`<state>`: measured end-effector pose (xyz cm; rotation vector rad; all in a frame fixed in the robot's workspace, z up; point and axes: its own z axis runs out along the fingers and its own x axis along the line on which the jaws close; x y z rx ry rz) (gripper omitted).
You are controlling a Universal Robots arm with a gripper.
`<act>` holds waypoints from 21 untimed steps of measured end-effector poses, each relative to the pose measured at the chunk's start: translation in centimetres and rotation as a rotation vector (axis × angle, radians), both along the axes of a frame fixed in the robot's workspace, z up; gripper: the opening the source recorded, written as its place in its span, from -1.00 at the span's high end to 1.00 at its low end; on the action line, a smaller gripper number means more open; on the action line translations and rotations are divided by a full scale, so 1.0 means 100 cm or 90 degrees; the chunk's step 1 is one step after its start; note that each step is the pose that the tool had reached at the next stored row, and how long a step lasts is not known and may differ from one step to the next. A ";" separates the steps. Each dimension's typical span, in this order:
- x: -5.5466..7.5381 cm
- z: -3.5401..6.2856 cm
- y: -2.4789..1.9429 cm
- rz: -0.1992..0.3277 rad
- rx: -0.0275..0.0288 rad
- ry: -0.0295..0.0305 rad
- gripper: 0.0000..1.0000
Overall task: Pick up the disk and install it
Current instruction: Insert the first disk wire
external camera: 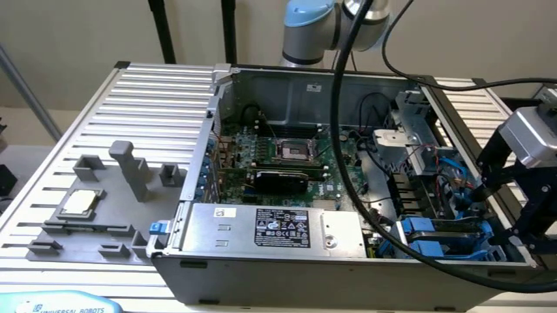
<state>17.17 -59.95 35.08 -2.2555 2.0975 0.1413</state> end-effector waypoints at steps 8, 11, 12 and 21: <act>0.000 -0.0027 -0.0007 0.026 0.0079 -0.0002 -0.07; 0.000 -0.0024 -0.0008 0.036 0.0119 -0.0004 0.12; 0.000 -0.0024 -0.0008 0.039 0.0134 -0.0004 0.12; 0.001 -0.0020 -0.0007 0.064 0.0253 -0.0017 0.31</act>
